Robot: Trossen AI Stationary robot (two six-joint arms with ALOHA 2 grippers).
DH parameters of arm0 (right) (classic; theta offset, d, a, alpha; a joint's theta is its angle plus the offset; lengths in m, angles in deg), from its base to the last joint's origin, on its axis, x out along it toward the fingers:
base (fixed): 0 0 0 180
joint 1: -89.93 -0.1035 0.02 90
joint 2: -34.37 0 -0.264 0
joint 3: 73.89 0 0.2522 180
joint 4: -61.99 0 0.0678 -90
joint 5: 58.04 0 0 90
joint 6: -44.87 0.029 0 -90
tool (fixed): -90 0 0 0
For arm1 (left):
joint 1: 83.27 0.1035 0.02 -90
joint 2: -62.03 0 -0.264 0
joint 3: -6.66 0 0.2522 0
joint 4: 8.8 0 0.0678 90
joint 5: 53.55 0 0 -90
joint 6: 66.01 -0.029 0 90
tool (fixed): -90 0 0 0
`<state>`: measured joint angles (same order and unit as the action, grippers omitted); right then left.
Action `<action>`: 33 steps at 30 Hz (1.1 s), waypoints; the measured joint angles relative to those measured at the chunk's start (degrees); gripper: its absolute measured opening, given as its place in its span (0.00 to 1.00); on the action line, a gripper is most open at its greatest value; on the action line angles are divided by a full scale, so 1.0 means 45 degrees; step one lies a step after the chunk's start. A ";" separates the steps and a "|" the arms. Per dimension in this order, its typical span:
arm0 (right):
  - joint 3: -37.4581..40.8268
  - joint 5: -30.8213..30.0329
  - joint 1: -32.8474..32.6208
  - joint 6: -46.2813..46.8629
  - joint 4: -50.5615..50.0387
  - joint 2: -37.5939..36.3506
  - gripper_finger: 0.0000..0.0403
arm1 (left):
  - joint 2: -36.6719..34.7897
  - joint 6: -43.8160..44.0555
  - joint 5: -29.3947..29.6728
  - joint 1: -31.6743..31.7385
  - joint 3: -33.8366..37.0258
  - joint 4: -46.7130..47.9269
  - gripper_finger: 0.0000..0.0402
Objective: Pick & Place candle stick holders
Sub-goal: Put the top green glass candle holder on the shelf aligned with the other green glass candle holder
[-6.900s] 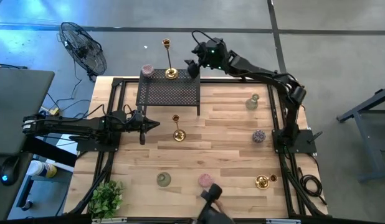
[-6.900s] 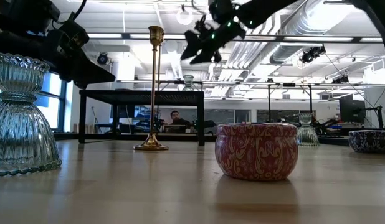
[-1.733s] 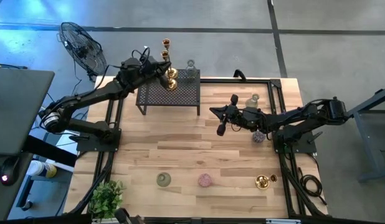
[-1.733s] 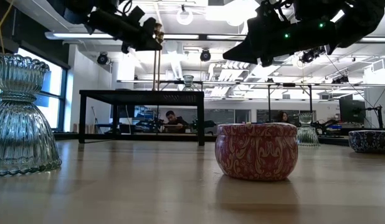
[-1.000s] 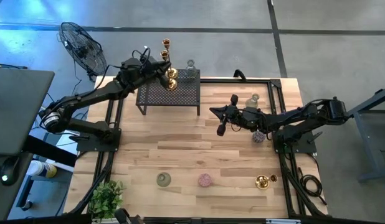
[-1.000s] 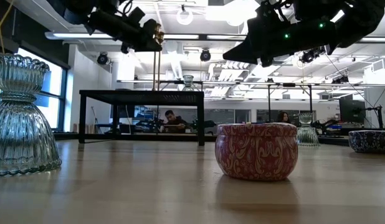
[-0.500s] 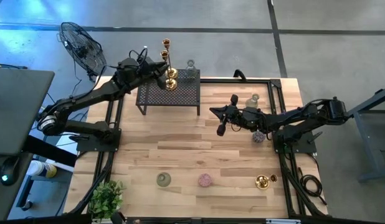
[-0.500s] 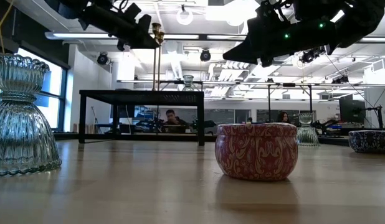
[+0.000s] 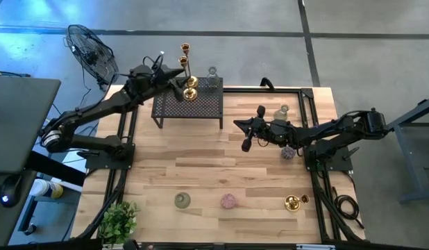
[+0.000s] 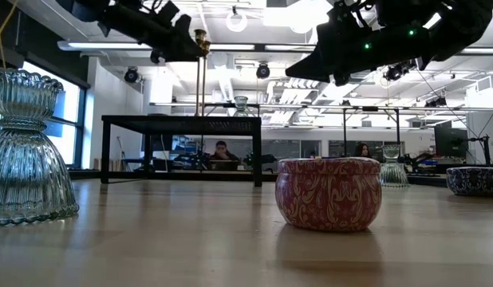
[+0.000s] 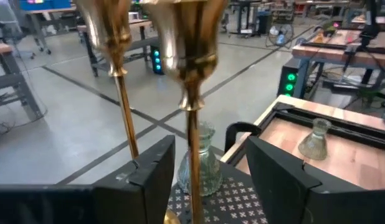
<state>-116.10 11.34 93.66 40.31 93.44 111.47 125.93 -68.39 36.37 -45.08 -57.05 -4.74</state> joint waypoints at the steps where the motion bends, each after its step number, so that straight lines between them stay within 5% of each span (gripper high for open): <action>1: 0.0000 0.0000 -0.0001 0.0001 -0.0015 0.0000 0.00 | -0.0164 -0.0086 -0.0223 0.0004 0.0000 0.0150 0.49; 8: 0.0000 0.0000 0.0000 -0.0001 -0.0086 0.0000 0.00 | -0.2155 -0.0678 -0.1079 -0.0037 0.0000 0.2377 0.42; 16: 0.0000 -0.0001 -0.0002 0.0004 -0.0086 0.0000 0.00 | -0.4358 -0.1726 -0.0933 -0.2061 0.1005 0.4786 0.12; 20: 0.0000 0.0025 -0.0005 0.0133 -0.0086 0.0000 0.00 | -0.5164 -0.1756 -0.0932 -0.3635 0.2640 0.4066 0.01; 26: 0.0000 0.0269 -0.0284 0.1281 -0.0516 -0.0176 0.00 | -0.5591 -0.1357 -0.0565 -0.5735 0.5186 0.1438 0.03; 33: 0.0000 -0.2358 -0.1994 0.4207 -0.6171 -0.2536 0.00 | -0.5559 -0.0916 -0.0194 -0.6885 0.6976 -0.0605 0.03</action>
<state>-116.10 0.73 84.68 59.25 65.67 100.06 100.91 -72.52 35.50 -76.06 -25.66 -7.46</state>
